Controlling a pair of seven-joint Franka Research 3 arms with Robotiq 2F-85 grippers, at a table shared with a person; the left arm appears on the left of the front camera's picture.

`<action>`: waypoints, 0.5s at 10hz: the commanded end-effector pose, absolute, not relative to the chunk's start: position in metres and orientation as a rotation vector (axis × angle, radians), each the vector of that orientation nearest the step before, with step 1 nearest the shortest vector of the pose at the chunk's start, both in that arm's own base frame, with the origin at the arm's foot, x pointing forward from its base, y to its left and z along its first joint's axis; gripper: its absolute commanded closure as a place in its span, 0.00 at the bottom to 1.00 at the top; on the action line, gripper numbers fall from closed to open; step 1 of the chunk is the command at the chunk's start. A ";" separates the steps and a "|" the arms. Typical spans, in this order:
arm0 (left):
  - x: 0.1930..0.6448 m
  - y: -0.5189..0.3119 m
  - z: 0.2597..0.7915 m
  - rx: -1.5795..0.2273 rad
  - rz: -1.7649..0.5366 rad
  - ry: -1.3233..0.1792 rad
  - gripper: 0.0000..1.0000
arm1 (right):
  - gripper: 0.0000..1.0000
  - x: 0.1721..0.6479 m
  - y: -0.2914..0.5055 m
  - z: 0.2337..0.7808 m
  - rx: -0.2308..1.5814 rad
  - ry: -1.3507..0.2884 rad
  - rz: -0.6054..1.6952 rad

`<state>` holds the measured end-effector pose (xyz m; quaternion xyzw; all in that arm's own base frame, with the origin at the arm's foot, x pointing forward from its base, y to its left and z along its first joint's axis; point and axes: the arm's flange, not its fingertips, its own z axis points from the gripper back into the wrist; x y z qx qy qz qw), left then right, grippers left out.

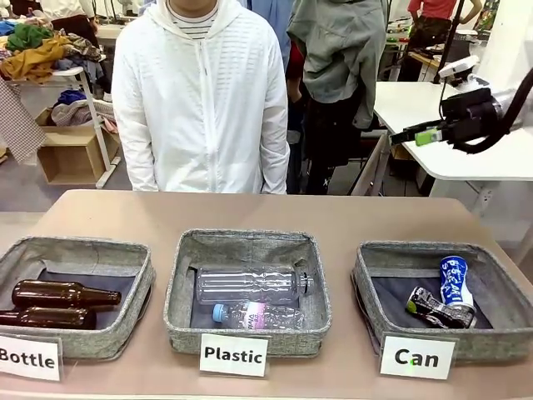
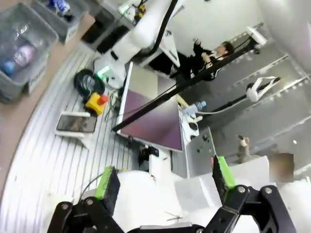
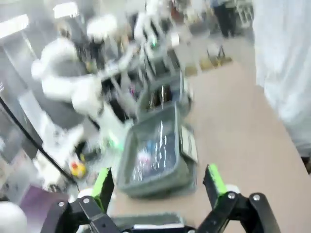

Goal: Sort the can waste into the basket.
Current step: Pick up the can waste from the table and place it in the right Fabric basket.

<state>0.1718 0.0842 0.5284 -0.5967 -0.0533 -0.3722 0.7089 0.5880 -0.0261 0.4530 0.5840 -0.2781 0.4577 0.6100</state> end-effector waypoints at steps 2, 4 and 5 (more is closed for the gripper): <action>0.172 0.084 0.528 -1.325 -0.826 -0.118 0.00 | 0.00 0.584 -0.033 0.431 1.503 -0.469 0.927; 0.172 0.084 0.528 -1.325 -0.826 -0.118 0.00 | 0.00 0.590 -0.034 0.425 1.514 -0.598 0.917; 0.172 0.084 0.528 -1.325 -0.826 -0.118 0.00 | 0.00 0.590 -0.034 0.425 1.514 -0.598 0.917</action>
